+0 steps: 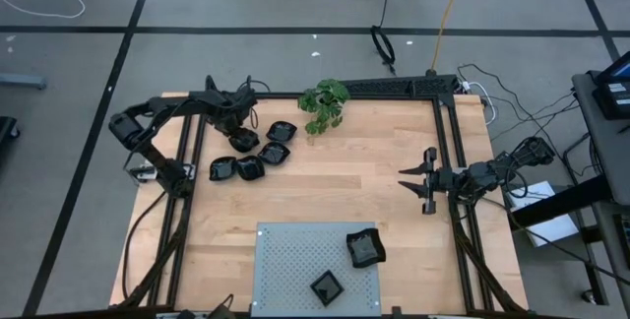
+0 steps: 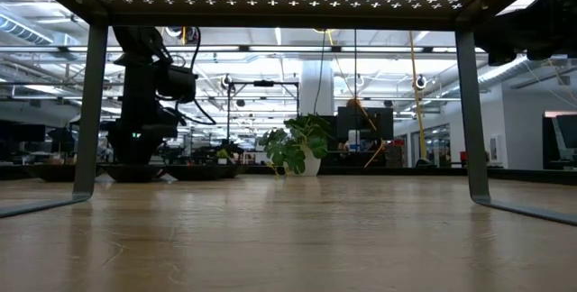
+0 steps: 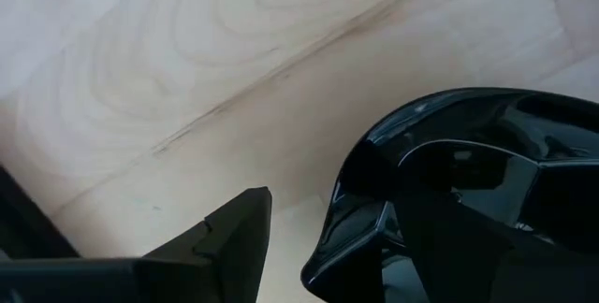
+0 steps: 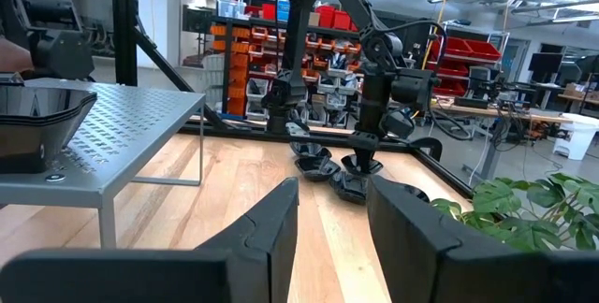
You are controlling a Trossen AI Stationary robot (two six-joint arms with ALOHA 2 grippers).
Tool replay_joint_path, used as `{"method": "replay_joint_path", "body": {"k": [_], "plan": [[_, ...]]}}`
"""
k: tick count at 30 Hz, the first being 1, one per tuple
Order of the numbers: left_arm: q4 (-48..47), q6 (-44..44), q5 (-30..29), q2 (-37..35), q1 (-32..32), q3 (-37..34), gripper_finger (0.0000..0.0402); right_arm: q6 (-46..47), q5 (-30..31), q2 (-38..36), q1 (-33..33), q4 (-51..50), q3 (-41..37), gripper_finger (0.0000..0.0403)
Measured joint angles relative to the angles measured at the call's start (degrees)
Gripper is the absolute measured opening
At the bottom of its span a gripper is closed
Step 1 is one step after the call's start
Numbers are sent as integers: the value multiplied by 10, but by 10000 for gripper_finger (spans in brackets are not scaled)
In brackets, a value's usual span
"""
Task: Pick & Place Mini shaped plates
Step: Put the leaf-shaped plate on the shelf
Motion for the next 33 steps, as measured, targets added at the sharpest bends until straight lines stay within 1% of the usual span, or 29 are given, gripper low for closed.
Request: {"method": "replay_joint_path", "body": {"k": [3, 5, 13, 16, 19, 21, 28, 31, 33], "plan": [[0, 0, 0, 0, -1, 0, 220, 0, 0, 0, 0, 0, 0, 118], [-4, -1, 0, 0, -3, 0, 200, 0, 0, 0, 0, 0, 0, 118], [-20, -7, -4, -1, -20, 0, 80, 0, 0, 0, 0, 0, 0, 118], [-29, -7, -4, -7, -23, 0, 42, 0, 0, 0, 0, 0, 0, 118], [-32, -9, -1, -25, -25, 0, 13, 0, 0, 0, 0, 0, 0, 118], [-33, -13, 2, -45, -26, -1, 5, 0, 0, 0, 0, 0, 0, 118], [-57, -31, 5, -123, -27, -1, 14, 0, 0, 0, 0, 0, 0, 118], [-68, -31, 37, -164, -30, -1, 5, 0, 0, 0, 0, 0, 0, 118], [-67, -31, 69, -198, -32, -1, 5, 0, 0, 0, 0, 0, 0, 118]]}}
